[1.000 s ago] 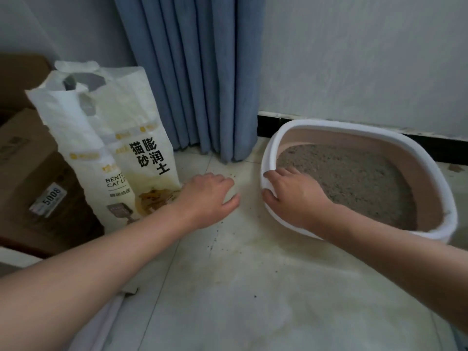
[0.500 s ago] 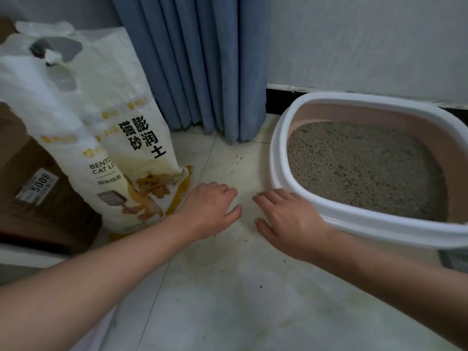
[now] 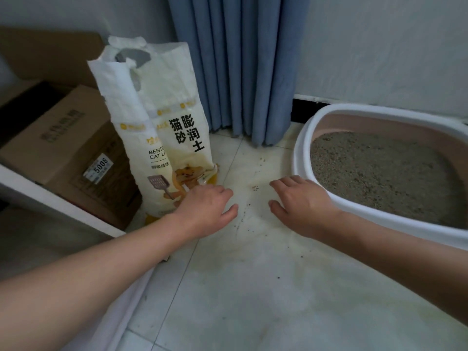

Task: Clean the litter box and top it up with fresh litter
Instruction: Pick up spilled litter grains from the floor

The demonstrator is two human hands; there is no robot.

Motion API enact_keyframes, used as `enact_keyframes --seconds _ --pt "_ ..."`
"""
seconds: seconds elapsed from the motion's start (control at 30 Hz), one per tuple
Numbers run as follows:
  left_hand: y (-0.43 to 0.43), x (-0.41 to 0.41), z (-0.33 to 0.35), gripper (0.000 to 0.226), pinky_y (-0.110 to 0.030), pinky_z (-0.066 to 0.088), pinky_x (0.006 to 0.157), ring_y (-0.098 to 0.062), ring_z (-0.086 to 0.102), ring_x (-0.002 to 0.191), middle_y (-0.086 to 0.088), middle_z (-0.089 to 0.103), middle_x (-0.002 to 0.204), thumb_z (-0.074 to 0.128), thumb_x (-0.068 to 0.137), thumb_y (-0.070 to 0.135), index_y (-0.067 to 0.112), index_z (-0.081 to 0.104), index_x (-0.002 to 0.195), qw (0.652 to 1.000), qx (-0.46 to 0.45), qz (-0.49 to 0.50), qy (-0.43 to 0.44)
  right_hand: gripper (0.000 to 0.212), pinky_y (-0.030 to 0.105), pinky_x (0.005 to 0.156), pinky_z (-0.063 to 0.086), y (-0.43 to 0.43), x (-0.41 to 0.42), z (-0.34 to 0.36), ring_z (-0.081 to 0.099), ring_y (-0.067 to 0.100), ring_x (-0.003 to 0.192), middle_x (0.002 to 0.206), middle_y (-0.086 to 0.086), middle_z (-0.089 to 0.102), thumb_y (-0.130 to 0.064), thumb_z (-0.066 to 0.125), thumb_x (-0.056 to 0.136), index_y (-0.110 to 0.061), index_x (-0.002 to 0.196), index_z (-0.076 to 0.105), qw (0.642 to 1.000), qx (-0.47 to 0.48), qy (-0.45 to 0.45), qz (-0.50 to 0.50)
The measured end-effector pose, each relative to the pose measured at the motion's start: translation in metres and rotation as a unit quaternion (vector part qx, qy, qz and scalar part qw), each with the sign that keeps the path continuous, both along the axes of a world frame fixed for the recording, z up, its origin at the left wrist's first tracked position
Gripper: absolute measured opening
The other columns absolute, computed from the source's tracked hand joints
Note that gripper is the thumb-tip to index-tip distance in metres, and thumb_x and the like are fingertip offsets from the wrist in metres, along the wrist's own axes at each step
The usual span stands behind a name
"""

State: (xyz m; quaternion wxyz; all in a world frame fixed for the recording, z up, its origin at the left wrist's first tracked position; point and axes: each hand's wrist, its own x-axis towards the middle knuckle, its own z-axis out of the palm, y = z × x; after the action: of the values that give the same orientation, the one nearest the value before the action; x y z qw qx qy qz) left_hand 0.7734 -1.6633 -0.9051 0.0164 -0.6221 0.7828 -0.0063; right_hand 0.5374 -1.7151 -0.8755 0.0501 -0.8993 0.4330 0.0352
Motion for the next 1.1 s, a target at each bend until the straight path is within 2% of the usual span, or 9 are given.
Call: enact_keyframes --seconds 0.2,0.33,0.4,0.47,0.57,0.67,0.77,0.97,1.1 --pt "-0.024 -0.02 0.001 0.07 -0.038 0.054 0.073 -0.023 0.063 0.089 0.0 0.068 0.1 0.014 0.089 0.061 0.017 0.063 0.115 0.999 -0.023 -0.03 0.004 0.044 0.035 0.091 0.043 0.02 -0.049 0.004 0.055 0.026 0.114 0.119 0.001 0.061 -0.048 0.038 0.096 -0.018 0.125 0.053 0.999 -0.009 0.035 -0.038" --pt "-0.025 -0.034 0.004 0.068 -0.038 0.052 0.076 -0.023 0.062 0.093 0.0 0.068 0.104 0.015 0.091 0.06 0.019 0.062 0.117 0.999 -0.018 -0.048 0.002 0.045 0.036 0.091 0.046 0.033 -0.07 0.0 0.055 0.026 0.112 0.116 0.0 0.061 -0.049 0.039 0.095 -0.019 0.124 0.054 0.998 0.0 0.055 -0.041" --pt "-0.023 -0.035 0.006 0.056 -0.038 0.052 0.083 -0.022 0.062 0.102 0.001 0.067 0.114 0.028 0.097 0.057 0.02 0.061 0.123 0.998 0.025 -0.029 0.053 0.044 0.036 0.091 0.046 0.034 -0.07 0.0 0.055 0.026 0.112 0.116 0.0 0.061 -0.049 0.039 0.095 -0.019 0.123 0.054 0.998 0.001 0.059 -0.036" --pt "-0.022 -0.033 0.007 0.045 -0.033 0.05 0.082 -0.021 0.064 0.101 0.002 0.069 0.11 0.04 0.1 0.052 0.02 0.066 0.116 0.977 0.109 0.038 0.181 0.043 0.035 0.09 0.045 0.033 -0.064 -0.001 0.055 0.025 0.112 0.116 0.0 0.061 -0.049 0.038 0.096 -0.019 0.122 0.054 0.998 -0.001 0.054 -0.034" --pt "-0.026 -0.028 0.008 0.042 -0.037 0.051 0.085 -0.027 0.067 0.094 -0.008 0.071 0.097 0.046 0.099 0.047 0.012 0.069 0.098 0.886 0.193 0.164 0.387 0.044 0.035 0.088 0.046 0.026 -0.049 -0.002 0.055 0.025 0.112 0.116 0.0 0.061 -0.047 0.038 0.096 -0.018 0.126 0.052 0.999 0.004 0.037 -0.031" --pt "-0.028 -0.024 0.008 0.034 -0.039 0.053 0.09 -0.019 0.071 0.097 0.001 0.075 0.1 0.047 0.1 0.041 0.018 0.071 0.101 0.802 0.219 0.242 0.5 0.045 0.036 0.087 0.048 0.016 -0.032 -0.007 0.056 0.025 0.11 0.116 0.001 0.061 -0.047 0.038 0.097 -0.018 0.129 0.051 0.999 0.014 0.024 -0.022" --pt "-0.025 -0.015 0.005 0.042 -0.041 0.057 0.089 -0.022 0.074 0.095 -0.004 0.078 0.098 0.041 0.103 0.042 0.012 0.07 0.105 0.692 0.239 0.324 0.6 0.046 0.039 0.085 0.051 0.008 -0.02 -0.015 0.056 0.026 0.108 0.115 0.002 0.062 -0.048 0.039 0.097 -0.016 0.129 0.051 0.999 0.024 0.012 -0.026" --pt "-0.023 -0.007 -0.015 0.05 -0.043 0.057 0.089 -0.031 0.072 0.102 -0.016 0.075 0.108 0.036 0.104 0.043 0.004 0.065 0.116 0.496 0.254 0.429 0.711 0.049 0.039 0.087 0.051 0.0 -0.007 -0.04 0.056 0.025 0.114 0.124 0.002 0.061 -0.047 0.039 0.098 -0.018 0.137 0.047 0.998 0.047 -0.013 -0.038" --pt "-0.037 -0.005 -0.027 0.053 -0.042 0.057 0.084 -0.032 0.071 0.102 -0.018 0.074 0.11 0.037 0.103 0.044 0.002 0.063 0.119 0.417 0.244 0.457 0.747 0.051 0.037 0.093 0.048 -0.006 0.0 -0.061 0.055 0.026 0.12 0.135 0.004 0.055 -0.042 0.043 0.099 -0.017 0.142 0.044 0.992 0.092 -0.051 -0.064"
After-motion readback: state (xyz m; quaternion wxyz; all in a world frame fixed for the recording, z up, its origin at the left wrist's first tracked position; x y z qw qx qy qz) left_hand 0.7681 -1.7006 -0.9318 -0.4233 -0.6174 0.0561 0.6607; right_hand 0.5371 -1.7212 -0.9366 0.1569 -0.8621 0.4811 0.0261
